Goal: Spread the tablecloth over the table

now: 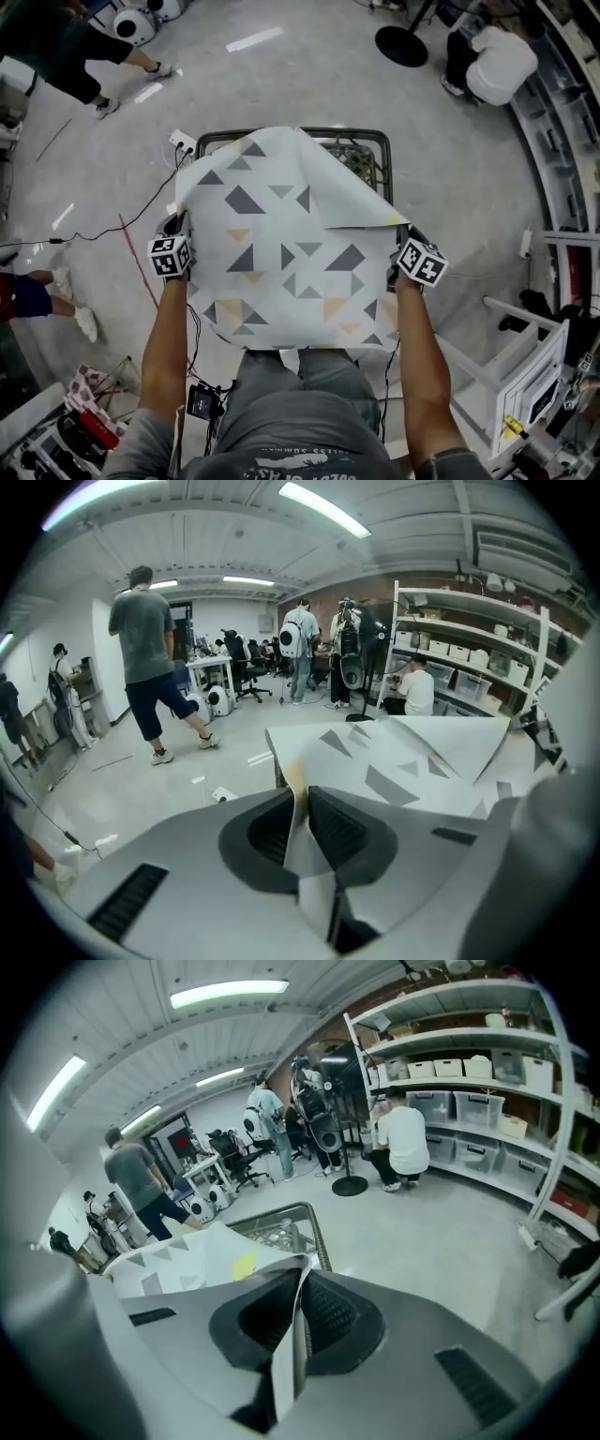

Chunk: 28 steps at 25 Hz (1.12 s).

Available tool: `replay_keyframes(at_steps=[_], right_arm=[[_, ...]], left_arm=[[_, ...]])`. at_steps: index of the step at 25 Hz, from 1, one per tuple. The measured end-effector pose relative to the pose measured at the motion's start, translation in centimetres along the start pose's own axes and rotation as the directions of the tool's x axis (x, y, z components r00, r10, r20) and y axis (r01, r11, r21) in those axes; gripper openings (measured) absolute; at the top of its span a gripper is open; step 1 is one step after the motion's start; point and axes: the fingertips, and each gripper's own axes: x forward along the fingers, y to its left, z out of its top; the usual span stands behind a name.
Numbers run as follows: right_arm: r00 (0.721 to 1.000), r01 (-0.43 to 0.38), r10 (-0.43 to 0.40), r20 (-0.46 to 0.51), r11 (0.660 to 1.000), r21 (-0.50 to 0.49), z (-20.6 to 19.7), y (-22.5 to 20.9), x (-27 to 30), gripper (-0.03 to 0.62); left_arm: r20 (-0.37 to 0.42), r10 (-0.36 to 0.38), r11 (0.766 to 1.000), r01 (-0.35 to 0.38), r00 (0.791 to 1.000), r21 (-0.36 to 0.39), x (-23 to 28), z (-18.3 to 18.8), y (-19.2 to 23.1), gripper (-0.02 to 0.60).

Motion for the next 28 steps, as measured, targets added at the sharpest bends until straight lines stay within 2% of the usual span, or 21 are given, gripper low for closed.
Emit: replay_keyframes(at_steps=[3,5,6,7,8,10,11,12,13,14,15,17,18,20,22,23,26,28], right_arm=[[0.999,0.012,-0.01,-0.042,1.0,0.026,-0.5,-1.4,1.8,0.02],[0.998,0.009,-0.007,-0.056,0.999,0.04,-0.7,-2.2,2.9,0.021],[0.998,0.007,-0.005,-0.064,0.999,0.041,-0.8,-2.7,3.3,0.023],[0.997,0.007,-0.004,-0.078,0.999,0.036,-1.0,-3.2,3.7,0.027],[0.995,0.009,-0.006,-0.098,1.0,0.025,-1.3,-3.7,4.2,0.031],[0.989,0.024,-0.025,-0.149,1.0,-0.008,-2.2,-4.5,5.2,0.05],[0.984,0.035,-0.038,-0.172,0.999,-0.023,-2.6,-4.7,5.7,0.057],[0.98,0.045,-0.051,-0.19,0.998,-0.036,-2.9,-4.9,6.2,0.059],[0.977,0.053,-0.062,-0.205,0.997,-0.051,-3.2,-5.1,6.5,0.061],[0.973,0.059,-0.073,-0.218,0.996,-0.072,-3.4,-5.2,6.8,0.063],[0.969,0.061,-0.082,-0.231,0.993,-0.099,-3.6,-5.2,7.0,0.066],[0.963,0.053,-0.09,-0.255,0.987,-0.149,-3.8,-5.2,7.7,0.072],[0.96,0.048,-0.092,-0.263,0.984,-0.169,-3.7,-5.1,8.1,0.075],[0.957,0.053,-0.116,-0.265,0.971,-0.235,-3.1,-4.8,9.0,0.081],[0.954,0.076,-0.176,-0.243,0.925,-0.372,-2.4,-4.2,9.3,0.092],[0.954,0.09,-0.209,-0.216,0.884,-0.458,-2.1,-3.8,9.1,0.096],[0.962,0.136,-0.258,-0.083,0.723,-0.678,-1.0,-2.2,7.8,0.104],[0.965,0.144,-0.261,-0.033,0.627,-0.766,-0.9,-1.6,7.2,0.103]], left_arm=[[-0.023,0.018,1.0,-0.018,1.0,0.021,1.0,-0.9,0.7,0.025],[0.022,0.046,0.996,-0.048,0.999,0.07,1.0,0.7,0.4,0.023],[0.064,0.062,0.99,-0.069,0.996,0.122,0.3,2.2,-0.4,0.021],[0.115,0.073,0.976,-0.095,0.991,0.195,-0.7,3.9,-1.6,0.015],[0.17,0.078,0.95,-0.125,0.982,0.287,-1.9,5.6,-3.2,0.012],[0.256,0.067,0.873,-0.181,0.964,0.453,-3.9,7.8,-6.3,0.006],[0.277,0.059,0.847,-0.195,0.959,0.494,-4.4,7.8,-7.4,0.005],[0.281,0.055,0.841,-0.196,0.958,0.505,-4.6,7.3,-7.9,0.003],[0.266,0.06,0.852,-0.188,0.962,0.489,-4.4,6.4,-7.8,0.002],[0.235,0.074,0.877,-0.176,0.969,0.448,-3.9,5.1,-7.1,0.002],[0.191,0.095,0.91,-0.164,0.977,0.382,-3.1,3.4,-5.7,0.002],[0.092,0.139,0.969,-0.155,0.986,0.194,-1.0,-0.1,-1.8,0.011],[0.047,0.146,0.984,-0.15,0.988,0.097,0.2,-1.4,0.1,0.019],[-0.041,0.123,0.991,-0.124,0.992,-0.048,2.8,-3.6,2.7,0.029],[-0.115,0.093,0.99,-0.104,0.989,-0.1,4.6,-5.0,4.1,0.059],[-0.144,0.086,0.991,-0.1,0.986,-0.09,5.1,-5.5,4.4,0.066],[-0.182,0.097,0.994,-0.104,0.979,-0.029,5.3,-6.3,4.7,0.072],[-0.185,0.118,0.993,-0.12,0.976,-0.003,5.3,-6.4,4.7,0.072]])
